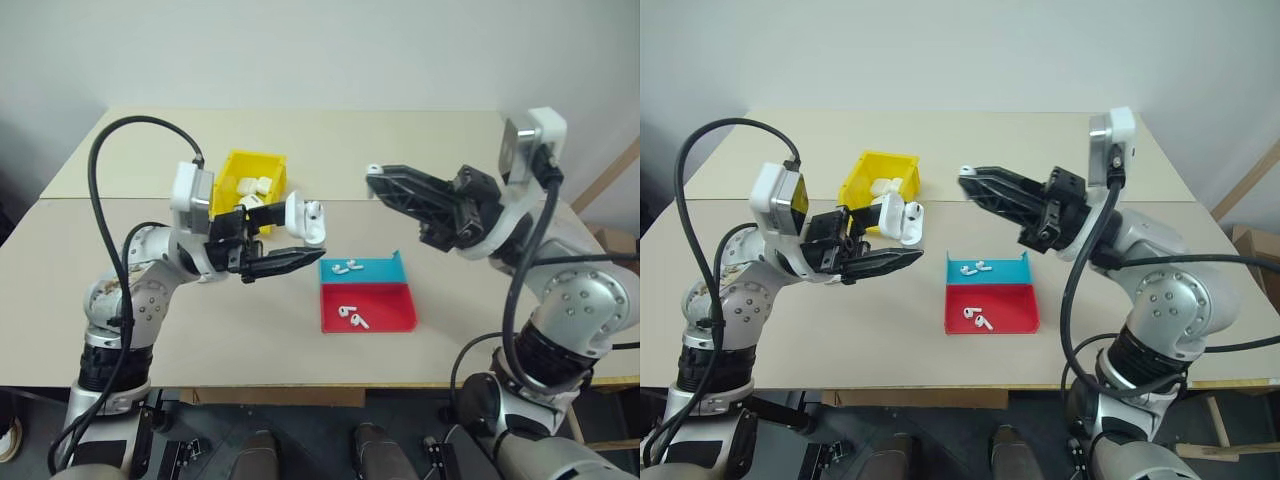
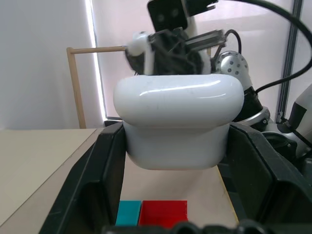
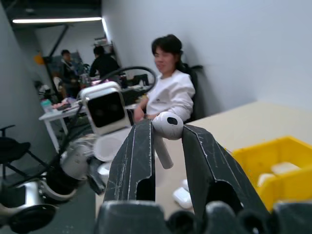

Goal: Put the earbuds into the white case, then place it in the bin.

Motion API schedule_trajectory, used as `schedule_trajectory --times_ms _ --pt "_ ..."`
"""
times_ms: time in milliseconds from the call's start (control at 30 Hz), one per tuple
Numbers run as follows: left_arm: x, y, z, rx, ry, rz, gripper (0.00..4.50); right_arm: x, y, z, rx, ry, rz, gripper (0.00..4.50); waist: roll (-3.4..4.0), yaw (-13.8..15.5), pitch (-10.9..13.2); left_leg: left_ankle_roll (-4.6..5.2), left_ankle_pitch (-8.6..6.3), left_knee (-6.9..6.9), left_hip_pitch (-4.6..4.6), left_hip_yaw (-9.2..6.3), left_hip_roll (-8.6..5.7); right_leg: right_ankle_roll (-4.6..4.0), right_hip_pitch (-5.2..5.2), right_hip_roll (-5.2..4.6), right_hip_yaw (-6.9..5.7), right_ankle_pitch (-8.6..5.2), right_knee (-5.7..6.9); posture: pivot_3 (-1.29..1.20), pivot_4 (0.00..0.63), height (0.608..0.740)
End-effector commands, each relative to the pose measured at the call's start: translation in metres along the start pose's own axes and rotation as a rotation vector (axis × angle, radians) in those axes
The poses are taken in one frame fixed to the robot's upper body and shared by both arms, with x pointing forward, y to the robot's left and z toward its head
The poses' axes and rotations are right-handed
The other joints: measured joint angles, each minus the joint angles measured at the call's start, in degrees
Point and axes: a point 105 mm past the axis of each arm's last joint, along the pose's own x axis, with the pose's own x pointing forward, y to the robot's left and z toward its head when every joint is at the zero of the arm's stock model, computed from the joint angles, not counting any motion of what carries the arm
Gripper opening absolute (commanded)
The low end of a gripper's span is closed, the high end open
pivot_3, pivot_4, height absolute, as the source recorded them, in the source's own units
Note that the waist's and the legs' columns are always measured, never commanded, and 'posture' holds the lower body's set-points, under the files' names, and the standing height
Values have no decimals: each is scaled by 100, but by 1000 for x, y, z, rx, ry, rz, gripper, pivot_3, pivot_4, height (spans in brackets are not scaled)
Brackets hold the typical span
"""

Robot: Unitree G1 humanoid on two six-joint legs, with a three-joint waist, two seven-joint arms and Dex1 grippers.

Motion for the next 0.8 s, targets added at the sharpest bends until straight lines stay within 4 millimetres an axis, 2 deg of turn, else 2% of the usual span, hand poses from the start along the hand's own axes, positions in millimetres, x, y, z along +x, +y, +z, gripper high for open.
schedule_trajectory --times_ms 33,200,333,800 --pt "5 1 9 10 -21 -28 2783 11 16 -1 -5 2 49 668 0 -2 0 0 0 0 0 0 0 0 -1 0 0 0 0 0 150 740" --pt "8 3 8 0 -21 -45 2783 18 27 -17 -7 61 93 668 0 1 0 0 0 0 -1 0 0 0 -1 0 -1 0 -2 0 150 740" --pt "7 4 7 2 -20 -51 2783 17 27 -24 -1 83 88 668 0 2 0 0 0 0 -5 -1 0 0 -5 1 -1 -1 -4 0 150 740" --pt "6 3 3 1 -6 -64 2783 21 35 -9 -27 17 122 668 0 2 0 0 0 0 -4 -1 1 1 -3 2 -1 -1 -5 0 150 740"
